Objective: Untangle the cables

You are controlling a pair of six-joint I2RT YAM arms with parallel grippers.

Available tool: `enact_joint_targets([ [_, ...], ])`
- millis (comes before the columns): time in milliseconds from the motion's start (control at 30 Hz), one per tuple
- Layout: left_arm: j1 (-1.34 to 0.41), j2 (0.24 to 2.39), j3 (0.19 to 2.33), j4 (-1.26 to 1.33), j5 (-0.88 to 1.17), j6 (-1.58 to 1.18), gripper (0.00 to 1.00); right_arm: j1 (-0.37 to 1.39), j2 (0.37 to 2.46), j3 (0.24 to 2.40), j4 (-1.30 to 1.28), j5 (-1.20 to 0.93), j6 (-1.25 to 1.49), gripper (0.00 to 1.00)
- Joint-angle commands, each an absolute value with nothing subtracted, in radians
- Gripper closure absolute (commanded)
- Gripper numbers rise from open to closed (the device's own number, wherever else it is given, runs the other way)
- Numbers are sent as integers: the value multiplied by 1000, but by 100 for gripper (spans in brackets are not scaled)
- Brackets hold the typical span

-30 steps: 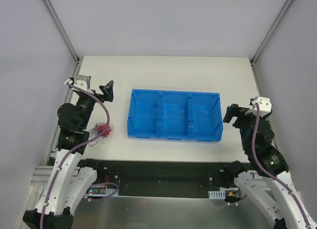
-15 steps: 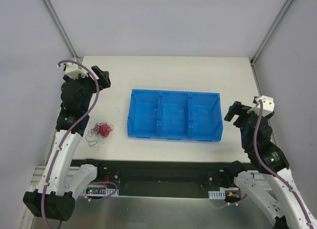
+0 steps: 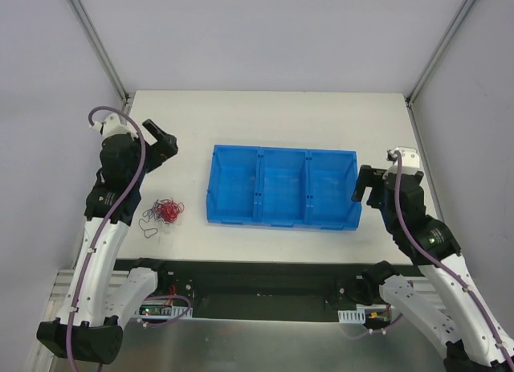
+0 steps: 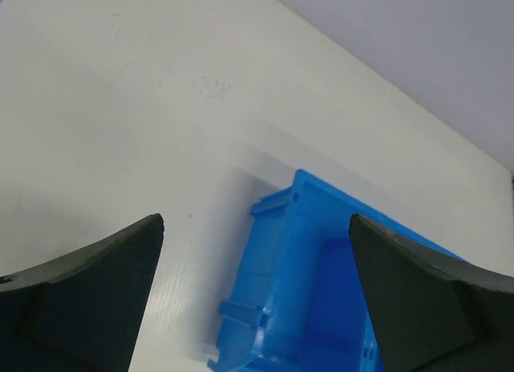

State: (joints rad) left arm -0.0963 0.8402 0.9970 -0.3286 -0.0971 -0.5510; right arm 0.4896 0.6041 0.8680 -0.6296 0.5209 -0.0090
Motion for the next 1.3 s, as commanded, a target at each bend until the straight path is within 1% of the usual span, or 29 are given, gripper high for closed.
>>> enact_joint_targets([
  [0, -89, 825, 944, -492, -270, -610, 1, 488, 638, 936, -664, 439, -58, 4],
  [100, -71, 845, 901, -610, -437, -717, 5, 497, 708, 995, -676, 320, -84, 4],
  [167, -22, 856, 859, -624, -451, -759, 7, 540, 790, 1067, -684, 263, -72, 2],
  [200, 13, 867, 845, -626, -433, -776, 7, 587, 843, 1101, -674, 240, -68, 2],
  [300, 92, 932, 822, -624, -341, -810, 1, 730, 955, 1193, -599, 201, -52, 2],
  [467, 170, 1018, 793, -608, -246, -882, 1, 911, 1170, 1319, -404, 16, -3, 2],
  [500, 173, 1034, 784, -594, -230, -887, 1, 939, 1214, 1347, -381, 11, 33, 2],
  [533, 178, 1051, 775, -586, -223, -891, 2, 971, 1265, 1376, -364, -32, 40, 2],
  [600, 178, 1083, 759, -569, -209, -896, 7, 1029, 1349, 1425, -332, -52, 49, 2],
  [700, 189, 1138, 736, -552, -158, -890, 9, 1086, 1436, 1448, -301, -90, 75, 2],
  [800, 190, 1160, 704, -532, -108, -896, 19, 1107, 1463, 1411, -236, -135, 112, 2],
  [900, 190, 1147, 658, -473, -63, -896, 34, 1117, 1462, 1378, -222, -123, 123, 3],
  [1000, 190, 1138, 637, -431, -48, -893, 55, 1117, 1451, 1358, -238, -91, 120, 3],
  [1100, 192, 1169, 652, -410, -23, -881, 82, 1117, 1428, 1333, -242, -78, 130, 3],
  [1133, 190, 1180, 664, -408, -12, -873, 88, 1117, 1419, 1322, -242, -78, 135, 3],
  [1200, 190, 1198, 683, -410, -2, -864, 90, 1117, 1396, 1304, -241, -75, 138, 3],
  [1233, 190, 1204, 689, -408, -2, -861, 97, 1117, 1384, 1292, -241, -66, 140, 3],
  [1267, 189, 1207, 696, -403, -2, -856, 100, 1115, 1373, 1279, -239, -55, 140, 3],
])
